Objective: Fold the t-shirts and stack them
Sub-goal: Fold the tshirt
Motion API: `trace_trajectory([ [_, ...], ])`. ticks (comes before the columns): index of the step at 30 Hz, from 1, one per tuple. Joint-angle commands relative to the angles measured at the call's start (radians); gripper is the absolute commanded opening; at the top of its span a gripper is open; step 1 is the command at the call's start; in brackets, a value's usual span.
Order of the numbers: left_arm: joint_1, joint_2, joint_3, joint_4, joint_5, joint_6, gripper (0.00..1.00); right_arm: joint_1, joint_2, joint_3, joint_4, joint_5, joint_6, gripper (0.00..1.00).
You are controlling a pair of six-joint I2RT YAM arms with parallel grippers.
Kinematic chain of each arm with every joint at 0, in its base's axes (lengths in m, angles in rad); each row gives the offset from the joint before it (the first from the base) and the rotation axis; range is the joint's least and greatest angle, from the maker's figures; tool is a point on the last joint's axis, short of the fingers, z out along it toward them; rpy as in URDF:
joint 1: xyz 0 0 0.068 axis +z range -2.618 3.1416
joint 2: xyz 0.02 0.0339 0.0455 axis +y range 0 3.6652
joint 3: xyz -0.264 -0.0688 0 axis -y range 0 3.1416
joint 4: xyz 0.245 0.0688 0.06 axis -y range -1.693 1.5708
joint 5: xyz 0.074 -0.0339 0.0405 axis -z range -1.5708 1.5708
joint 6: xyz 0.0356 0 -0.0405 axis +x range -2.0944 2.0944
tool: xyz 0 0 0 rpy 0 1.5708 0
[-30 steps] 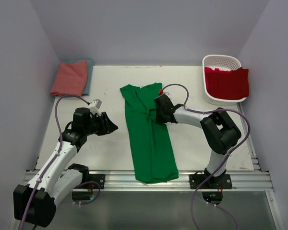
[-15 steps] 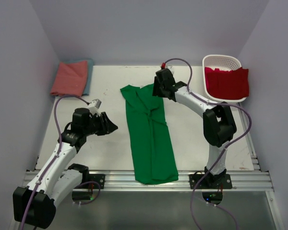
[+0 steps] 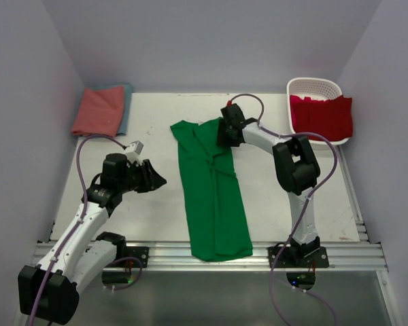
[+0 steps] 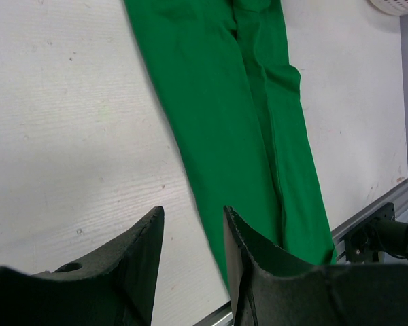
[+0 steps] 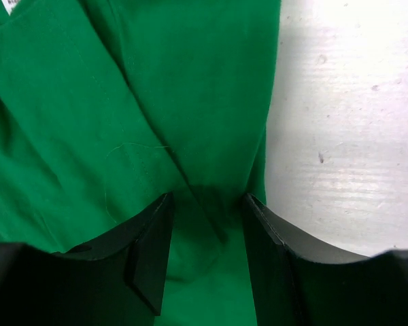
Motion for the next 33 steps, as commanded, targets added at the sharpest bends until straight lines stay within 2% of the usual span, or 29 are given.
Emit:
trace_trajectory([
  [1,0.001,-0.016,0.043,0.003,-0.007,0.007,0.44,0.003,-0.040,-0.031,0.051,-0.057,0.017,0.48],
  [9,0.001,-0.017,0.042,0.003,-0.010,0.012,0.44,0.002,-0.064,-0.080,0.072,-0.091,0.028,0.45],
  [18,0.001,0.000,0.034,0.023,-0.013,0.010,0.44,0.011,-0.178,-0.140,0.094,0.023,-0.035,0.44],
  [23,0.001,0.055,0.014,0.116,0.012,-0.001,0.43,0.012,-0.176,-0.105,0.074,0.018,-0.061,0.42],
  [24,0.001,0.070,0.011,0.162,0.024,-0.010,0.40,0.011,-0.161,-0.092,0.060,0.005,-0.061,0.39],
  [25,0.001,0.084,0.005,0.193,0.056,-0.015,0.32,0.011,-0.153,-0.069,0.052,-0.006,-0.063,0.38],
  [27,-0.001,0.139,-0.006,0.285,0.085,-0.037,0.28,0.011,-0.126,-0.051,0.040,-0.024,-0.054,0.37],
  [31,-0.016,0.277,0.040,0.336,0.125,-0.041,0.29,0.012,-0.110,-0.063,0.041,-0.072,-0.021,0.39],
  [33,-0.037,0.293,0.050,0.354,0.122,-0.045,0.31,0.011,-0.112,-0.081,0.051,-0.089,-0.009,0.39],
])
